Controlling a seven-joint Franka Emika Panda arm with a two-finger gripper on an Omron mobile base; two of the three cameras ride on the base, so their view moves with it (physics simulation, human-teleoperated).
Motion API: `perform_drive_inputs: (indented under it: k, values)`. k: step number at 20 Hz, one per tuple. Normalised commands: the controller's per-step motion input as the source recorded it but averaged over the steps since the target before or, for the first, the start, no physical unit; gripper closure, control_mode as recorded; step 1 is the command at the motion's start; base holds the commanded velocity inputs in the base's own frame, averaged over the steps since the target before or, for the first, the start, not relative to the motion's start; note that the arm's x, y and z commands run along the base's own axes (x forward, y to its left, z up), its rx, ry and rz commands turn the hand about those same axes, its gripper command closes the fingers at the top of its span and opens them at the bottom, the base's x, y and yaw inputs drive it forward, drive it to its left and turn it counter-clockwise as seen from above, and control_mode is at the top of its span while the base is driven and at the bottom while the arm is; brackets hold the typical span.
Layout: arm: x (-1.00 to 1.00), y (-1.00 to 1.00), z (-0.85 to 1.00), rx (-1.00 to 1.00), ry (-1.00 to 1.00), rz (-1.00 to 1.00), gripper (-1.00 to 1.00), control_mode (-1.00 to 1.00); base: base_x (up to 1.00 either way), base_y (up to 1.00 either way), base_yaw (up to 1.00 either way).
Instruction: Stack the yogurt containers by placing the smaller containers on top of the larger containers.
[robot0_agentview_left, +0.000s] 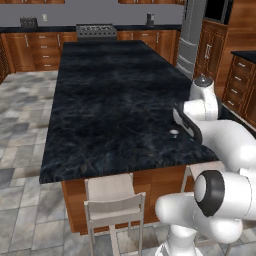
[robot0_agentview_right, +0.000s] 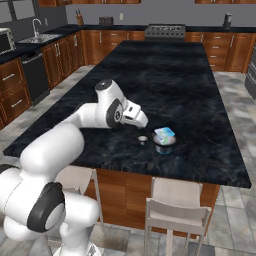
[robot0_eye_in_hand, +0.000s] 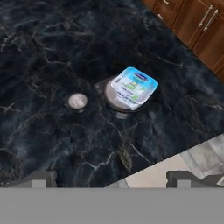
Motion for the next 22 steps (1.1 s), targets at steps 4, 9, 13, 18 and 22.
perform_drive_inputs:
  k: [4, 9, 13, 18, 22]
  values:
    - [0.02, 0.15, 0.00, 0.07, 0.00, -0.14, -1.00, -1.00, 0.00, 0.00, 0.00]
    - [0.17, 0.09, -0.08, 0.03, -0.04, -0.08, -1.00, -1.00, 0.00, 0.00, 0.00]
    - [0.18, 0.01, -0.20, 0.00, -0.03, -0.01, -1.00, -1.00, 0.00, 0.00, 0.00]
    - [0.09, 0.01, -0.26, 0.01, 0.00, 0.00, -1.00, -1.00, 0.00, 0.00, 0.00]
    - [0.05, 0.00, -0.20, 0.06, 0.00, 0.00, -1.00, -1.00, 0.00, 0.00, 0.00]
